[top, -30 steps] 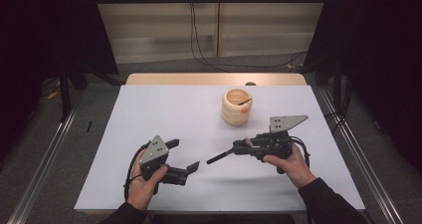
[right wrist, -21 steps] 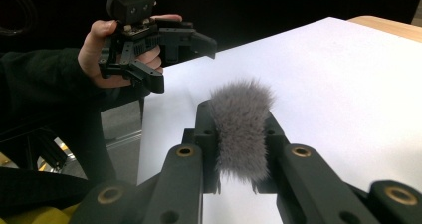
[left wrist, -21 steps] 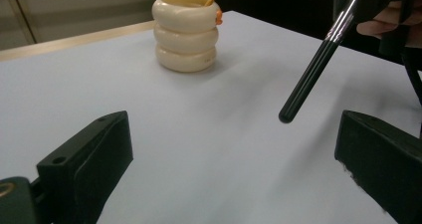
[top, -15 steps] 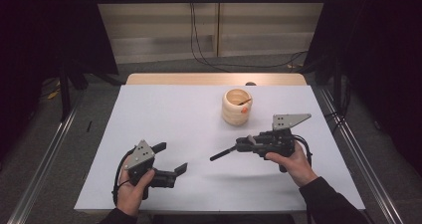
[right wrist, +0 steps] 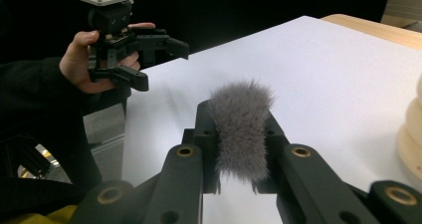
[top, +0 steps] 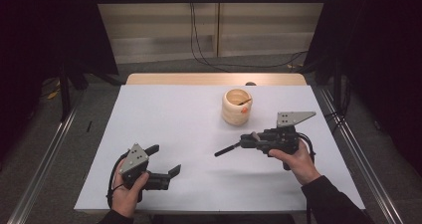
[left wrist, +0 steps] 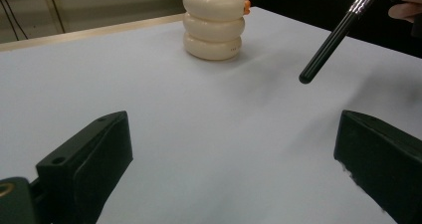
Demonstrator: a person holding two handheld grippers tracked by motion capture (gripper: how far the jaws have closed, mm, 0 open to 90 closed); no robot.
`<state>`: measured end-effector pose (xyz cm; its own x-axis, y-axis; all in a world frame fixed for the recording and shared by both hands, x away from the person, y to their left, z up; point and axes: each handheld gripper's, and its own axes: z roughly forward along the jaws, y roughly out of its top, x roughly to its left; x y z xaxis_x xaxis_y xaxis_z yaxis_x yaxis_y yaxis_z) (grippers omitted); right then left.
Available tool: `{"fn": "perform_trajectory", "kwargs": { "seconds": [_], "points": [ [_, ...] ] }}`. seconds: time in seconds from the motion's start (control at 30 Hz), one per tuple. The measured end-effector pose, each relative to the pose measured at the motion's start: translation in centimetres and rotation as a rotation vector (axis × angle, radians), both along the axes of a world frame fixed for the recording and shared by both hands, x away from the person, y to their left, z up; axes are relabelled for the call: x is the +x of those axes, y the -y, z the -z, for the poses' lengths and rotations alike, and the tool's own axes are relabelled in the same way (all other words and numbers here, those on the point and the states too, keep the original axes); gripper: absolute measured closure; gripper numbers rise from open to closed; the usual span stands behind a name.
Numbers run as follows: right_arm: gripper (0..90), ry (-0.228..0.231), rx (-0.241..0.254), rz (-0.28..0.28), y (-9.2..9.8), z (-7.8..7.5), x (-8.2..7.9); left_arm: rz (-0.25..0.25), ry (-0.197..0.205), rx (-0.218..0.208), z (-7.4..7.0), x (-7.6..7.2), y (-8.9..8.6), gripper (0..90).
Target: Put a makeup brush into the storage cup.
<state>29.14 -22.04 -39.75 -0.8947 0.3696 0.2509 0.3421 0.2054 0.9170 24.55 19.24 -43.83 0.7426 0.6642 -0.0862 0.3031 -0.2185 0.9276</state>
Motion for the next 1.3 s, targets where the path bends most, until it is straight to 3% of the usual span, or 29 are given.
{"fn": "perform_trajectory", "kwargs": {
  "seconds": [0.73, 1.3],
  "points": [
    [77.7, -0.023, -0.021, 0.070, 1.2, -0.4, 1.6, -0.021, 0.010, 0.000, -0.1, -0.4, -0.8, 1.6],
    [77.6, -0.029, -0.030, 0.112, 1.6, -1.8, 3.8, -0.025, 0.016, 0.002, -0.1, -0.4, -1.1, 1.5]
  ]
}}
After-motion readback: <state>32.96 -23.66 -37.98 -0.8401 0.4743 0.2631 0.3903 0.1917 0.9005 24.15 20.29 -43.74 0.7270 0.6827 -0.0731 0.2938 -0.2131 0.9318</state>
